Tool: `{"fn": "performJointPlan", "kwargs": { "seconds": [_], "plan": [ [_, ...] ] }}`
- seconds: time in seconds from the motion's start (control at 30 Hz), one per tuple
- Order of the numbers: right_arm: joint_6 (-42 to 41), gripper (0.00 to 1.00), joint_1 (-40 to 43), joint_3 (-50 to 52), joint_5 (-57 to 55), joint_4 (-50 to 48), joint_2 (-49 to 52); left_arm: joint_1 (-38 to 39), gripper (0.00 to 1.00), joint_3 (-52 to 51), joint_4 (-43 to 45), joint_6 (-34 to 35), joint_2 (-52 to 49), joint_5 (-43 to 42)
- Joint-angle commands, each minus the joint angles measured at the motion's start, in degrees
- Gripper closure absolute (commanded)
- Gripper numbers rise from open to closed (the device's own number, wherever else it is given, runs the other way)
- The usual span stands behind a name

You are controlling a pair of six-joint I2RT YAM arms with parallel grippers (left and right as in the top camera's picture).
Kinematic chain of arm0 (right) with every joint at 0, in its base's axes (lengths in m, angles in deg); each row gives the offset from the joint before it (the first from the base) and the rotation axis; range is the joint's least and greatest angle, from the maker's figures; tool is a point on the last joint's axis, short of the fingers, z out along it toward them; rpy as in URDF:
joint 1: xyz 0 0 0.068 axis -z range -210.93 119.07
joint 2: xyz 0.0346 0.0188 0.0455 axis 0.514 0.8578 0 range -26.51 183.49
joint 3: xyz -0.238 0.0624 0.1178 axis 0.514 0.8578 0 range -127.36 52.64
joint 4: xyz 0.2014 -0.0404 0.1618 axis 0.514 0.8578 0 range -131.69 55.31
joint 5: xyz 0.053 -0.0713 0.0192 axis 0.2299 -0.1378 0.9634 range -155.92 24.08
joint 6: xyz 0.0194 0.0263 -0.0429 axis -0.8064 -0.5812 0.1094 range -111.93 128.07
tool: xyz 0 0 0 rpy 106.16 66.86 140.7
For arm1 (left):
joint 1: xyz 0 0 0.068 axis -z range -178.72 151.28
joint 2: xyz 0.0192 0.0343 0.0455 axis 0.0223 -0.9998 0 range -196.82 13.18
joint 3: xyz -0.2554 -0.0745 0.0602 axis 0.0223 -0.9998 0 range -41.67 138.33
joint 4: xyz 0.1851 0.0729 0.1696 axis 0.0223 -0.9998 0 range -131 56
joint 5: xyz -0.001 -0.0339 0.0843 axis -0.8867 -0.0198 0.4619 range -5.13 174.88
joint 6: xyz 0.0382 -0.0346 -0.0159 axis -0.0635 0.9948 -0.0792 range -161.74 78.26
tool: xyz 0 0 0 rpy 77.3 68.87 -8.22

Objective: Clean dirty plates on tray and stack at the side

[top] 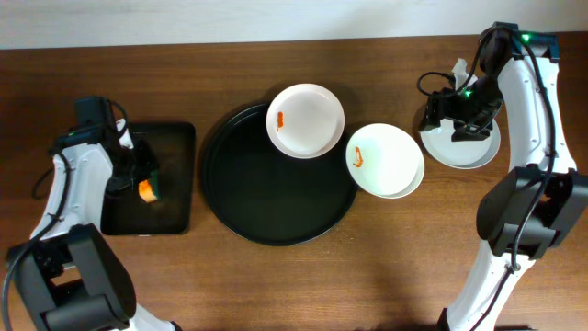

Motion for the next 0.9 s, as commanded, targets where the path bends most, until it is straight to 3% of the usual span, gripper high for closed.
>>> {"fn": "performJointPlan", "kwargs": {
  "seconds": [0.0, 0.27, 0.63, 0.73, 0.87],
  "plan": [
    [0.22, 0.24, -0.17, -0.44, -0.50, 0.17, -0.61, 2.16, 1.00, -1.01, 0.35, 0.48, -0.20, 2.27],
    [1.07, 0.24, -0.17, -0.44, -0.50, 0.17, -0.61, 1.86, 1.00, -0.87, 2.56, 0.50, -4.90, 15.19],
    [1.07, 0.24, -0.17, -0.44, -0.50, 0.17, -0.61, -1.75, 0.99, 1.97, 3.32, 0.79, -4.33, 13.57],
    [1.07, 0.24, -0.17, -0.44, -0.50, 0.20, -0.61, -1.81, 0.88, 1.84, 2.93, 0.79, -4.39, 15.50],
    [1.07, 0.24, -0.17, -0.44, -0.50, 0.17, -0.61, -1.81, 0.87, 0.85, 3.19, 0.72, -6.84, 15.76]
  ]
}}
